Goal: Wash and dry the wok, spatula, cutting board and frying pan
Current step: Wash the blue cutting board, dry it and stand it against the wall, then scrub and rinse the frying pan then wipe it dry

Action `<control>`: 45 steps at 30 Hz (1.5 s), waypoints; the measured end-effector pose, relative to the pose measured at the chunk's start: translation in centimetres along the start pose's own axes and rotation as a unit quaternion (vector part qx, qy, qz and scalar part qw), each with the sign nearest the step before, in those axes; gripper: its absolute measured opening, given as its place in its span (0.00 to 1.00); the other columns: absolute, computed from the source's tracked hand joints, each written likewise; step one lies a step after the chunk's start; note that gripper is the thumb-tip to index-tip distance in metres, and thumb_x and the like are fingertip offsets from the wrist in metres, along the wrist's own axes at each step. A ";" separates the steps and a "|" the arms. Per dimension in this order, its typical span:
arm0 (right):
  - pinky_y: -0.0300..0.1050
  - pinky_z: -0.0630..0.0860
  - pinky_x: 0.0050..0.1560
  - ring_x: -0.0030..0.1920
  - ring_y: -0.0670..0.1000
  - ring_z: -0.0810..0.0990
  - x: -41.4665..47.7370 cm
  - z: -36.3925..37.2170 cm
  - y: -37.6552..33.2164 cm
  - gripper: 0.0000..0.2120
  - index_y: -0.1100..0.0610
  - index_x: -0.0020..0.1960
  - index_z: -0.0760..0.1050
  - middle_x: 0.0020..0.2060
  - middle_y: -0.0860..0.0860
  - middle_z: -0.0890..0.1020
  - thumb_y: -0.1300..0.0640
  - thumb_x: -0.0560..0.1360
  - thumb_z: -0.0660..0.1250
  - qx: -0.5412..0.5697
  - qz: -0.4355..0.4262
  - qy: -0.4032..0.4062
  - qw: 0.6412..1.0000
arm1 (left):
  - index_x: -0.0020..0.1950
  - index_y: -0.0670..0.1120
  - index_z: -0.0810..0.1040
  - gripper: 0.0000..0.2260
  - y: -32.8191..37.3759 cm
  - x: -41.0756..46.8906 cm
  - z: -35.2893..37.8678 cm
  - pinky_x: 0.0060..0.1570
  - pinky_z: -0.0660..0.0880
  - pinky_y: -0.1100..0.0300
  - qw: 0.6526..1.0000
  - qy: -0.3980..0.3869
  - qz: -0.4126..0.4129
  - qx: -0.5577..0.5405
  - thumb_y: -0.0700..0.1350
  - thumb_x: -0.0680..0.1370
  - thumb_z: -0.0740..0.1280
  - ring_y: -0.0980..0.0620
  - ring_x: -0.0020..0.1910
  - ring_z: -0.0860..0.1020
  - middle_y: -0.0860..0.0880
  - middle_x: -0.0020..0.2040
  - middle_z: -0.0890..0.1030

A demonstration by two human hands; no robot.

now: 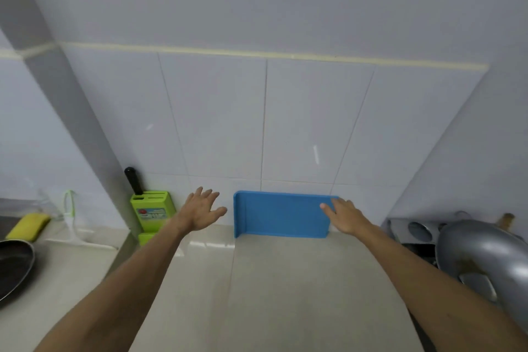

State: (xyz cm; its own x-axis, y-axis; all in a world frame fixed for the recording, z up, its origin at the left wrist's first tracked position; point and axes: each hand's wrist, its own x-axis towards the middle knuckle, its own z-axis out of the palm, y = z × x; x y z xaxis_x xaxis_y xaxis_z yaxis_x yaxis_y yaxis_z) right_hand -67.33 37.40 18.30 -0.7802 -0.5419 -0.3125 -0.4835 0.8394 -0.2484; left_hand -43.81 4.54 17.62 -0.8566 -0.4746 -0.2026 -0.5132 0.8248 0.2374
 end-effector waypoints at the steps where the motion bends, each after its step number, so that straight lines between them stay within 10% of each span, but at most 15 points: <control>1: 0.57 0.60 0.75 0.78 0.59 0.57 -0.4 -1.0 -0.7 0.34 0.59 0.80 0.56 0.78 0.57 0.62 0.36 0.83 0.47 0.000 -0.007 0.009 1.000 | 0.81 0.46 0.59 0.31 -0.6 -0.3 -1.5 0.77 0.51 0.48 1.000 0.010 -0.002 0.014 0.61 0.82 0.56 0.42 0.80 0.52 0.45 0.81 0.59; 16: 0.59 0.61 0.74 0.78 0.59 0.58 -12.0 -1.3 -17.5 0.38 0.56 0.80 0.58 0.78 0.56 0.62 0.31 0.81 0.44 -0.038 -0.060 0.066 0.995 | 0.80 0.42 0.61 0.42 -14.8 -19.1 -12.3 0.75 0.55 0.53 0.997 0.062 0.032 0.043 0.66 0.71 0.50 0.45 0.77 0.60 0.43 0.78 0.65; 30: 0.51 0.71 0.65 0.68 0.59 0.74 -22.6 14.8 -50.2 0.23 0.60 0.64 0.73 0.65 0.61 0.76 0.42 0.84 0.55 -0.041 -0.286 -0.001 0.957 | 0.78 0.44 0.64 0.39 -40.4 -45.9 -11.6 0.74 0.62 0.49 0.987 0.099 -0.114 0.052 0.65 0.73 0.53 0.46 0.75 0.65 0.43 0.76 0.68; 45: 0.50 0.78 0.50 0.51 0.58 0.80 -23.8 26.5 -66.9 0.12 0.58 0.51 0.79 0.47 0.54 0.82 0.50 0.78 0.65 0.020 -0.311 0.035 0.950 | 0.74 0.43 0.70 0.25 -52.6 -45.5 -4.9 0.70 0.67 0.52 0.980 0.114 -0.160 -0.011 0.55 0.80 0.62 0.46 0.71 0.70 0.44 0.72 0.73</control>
State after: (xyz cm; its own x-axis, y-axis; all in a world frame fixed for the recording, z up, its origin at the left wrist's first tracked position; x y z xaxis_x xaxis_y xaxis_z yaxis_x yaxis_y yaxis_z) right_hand -5.86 -6.98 18.11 -0.3737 -0.9270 -0.0328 -0.8450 0.3549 -0.4000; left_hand 21.88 -18.72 19.01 -0.6403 -0.7663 -0.0528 -0.7565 0.6172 0.2165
